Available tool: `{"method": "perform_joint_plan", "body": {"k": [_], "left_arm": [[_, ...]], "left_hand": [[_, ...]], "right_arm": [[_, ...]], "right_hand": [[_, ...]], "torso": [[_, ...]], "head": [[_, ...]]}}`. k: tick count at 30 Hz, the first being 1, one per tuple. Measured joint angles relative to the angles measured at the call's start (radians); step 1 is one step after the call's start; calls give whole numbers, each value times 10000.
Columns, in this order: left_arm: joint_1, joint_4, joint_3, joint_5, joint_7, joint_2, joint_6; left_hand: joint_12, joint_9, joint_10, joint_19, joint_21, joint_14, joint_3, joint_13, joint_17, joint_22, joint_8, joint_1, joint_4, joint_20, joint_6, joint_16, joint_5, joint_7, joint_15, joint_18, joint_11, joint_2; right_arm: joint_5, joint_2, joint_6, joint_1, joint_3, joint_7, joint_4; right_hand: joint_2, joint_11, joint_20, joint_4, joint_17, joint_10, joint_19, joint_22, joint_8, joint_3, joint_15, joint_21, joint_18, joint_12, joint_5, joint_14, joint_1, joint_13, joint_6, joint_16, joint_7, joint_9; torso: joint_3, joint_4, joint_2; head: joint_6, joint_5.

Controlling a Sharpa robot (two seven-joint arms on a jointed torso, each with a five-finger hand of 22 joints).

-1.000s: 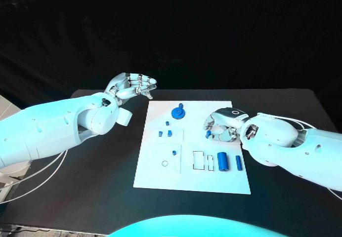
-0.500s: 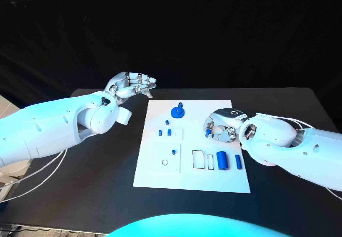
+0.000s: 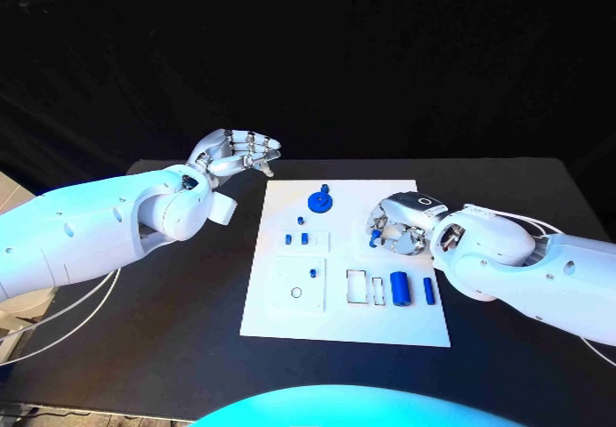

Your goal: Assemble the parts on the task board

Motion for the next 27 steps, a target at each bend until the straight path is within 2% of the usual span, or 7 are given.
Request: {"method": "perform_joint_plan", "body": {"k": [3, 4, 9, 13, 17, 21, 27], "left_arm": [[0, -34, 0, 0, -1, 6, 0], [0, -45, 0, 0, -1, 7, 0], [2, -79, 0, 0, -1, 14, 0], [2, -110, 0, -1, -7, 33, 4], [2, -137, 0, -1, -13, 50, 8], [2, -165, 0, -1, -15, 93, 12], [2, -198, -1, -1, -17, 173, 27]], "left_hand": [[0, 0, 0, 0, 0, 0, 0, 0, 0, 3, 0, 0, 0, 0, 0, 0, 0, 0, 0, 0, 0, 0], [0, 0, 0, 0, 0, 0, 0, 0, -1, 3, 0, 0, 0, 0, 0, 0, 0, 0, 0, 0, 0, 0], [0, 1, 0, 0, 0, 0, 0, -9, -1, 3, 0, 0, 0, 0, 0, 0, 0, 0, 0, 0, 0, 0], [0, 1, 0, 0, 0, 0, 0, -9, 3, 2, 0, 0, 0, 0, 0, 0, 0, 0, 0, 0, 0, 0], [0, 1, 0, 0, 0, 0, 0, -8, 9, 2, 0, 0, 0, 0, 0, 0, 0, 0, 0, 0, 0, 0], [0, 1, 0, 0, 0, 0, 0, -8, 9, 2, 0, 0, 0, 0, 0, 0, 0, 0, 0, 0, 0, 0], [0, 1, 0, 0, 0, 0, 0, -8, 8, 5, 0, 0, 0, 0, 0, 0, 0, 0, 0, 0, 0, 0]], "right_arm": [[176, -108, -245, 24, 16, -38, 168], [235, -142, -328, 51, 36, -48, 234], [528, -310, -716, 236, 144, -87, 654], [764, -351, -992, 303, 167, -97, 1029], [980, -118, -1186, 309, 167, -97, 1285], [1126, 339, -1311, 167, 112, -72, 1448], [1119, 977, -1361, -206, 44, 31, 1516]], "right_hand": [[11, 35, 0, -52, 10, 35, 0, -1, 57, 52, 0, 43, 0, -8, 1, 0, -10, 2, 11, 0, -10, 0], [12, 36, 0, -104, 11, 37, 0, -1, 79, 103, 0, 43, 0, -24, 1, 0, -11, 2, 12, 0, -11, 119], [13, 36, 0, -168, 24, 37, 0, -1, 87, 111, 1, 43, 0, -28, 0, 0, -12, 3, 12, 0, -11, 215], [25, 36, 0, -174, 25, 36, 0, -2, 88, 116, 1, 82, 0, -92, -1, 0, -24, 4, 9, 0, -15, 229], [25, 64, 0, -201, 24, 64, -1, -3, 88, 143, 1, 82, 0, -110, -6, -1, -24, 4, 5, -1, -18, 265], [25, 64, 0, -258, 9, 65, -1, -3, 88, 145, 1, 82, 0, -131, -8, -1, -25, 5, 4, -1, -19, 281], [26, 64, 0, -299, -14, 65, -1, -4, 87, 182, 1, 81, 1, -169, -13, -1, -27, 6, 3, -1, -19, 281]], "torso": [[0, 1, -5], [0, 0, -7], [-4, -1, -11], [-3, -11, -11], [0, -27, -12], [0, -35, -13], [0, -18, -18]], "head": [[0, -3], [0, -1], [0, 26], [30, 57], [38, 116], [19, 174], [-9, 273]]}}
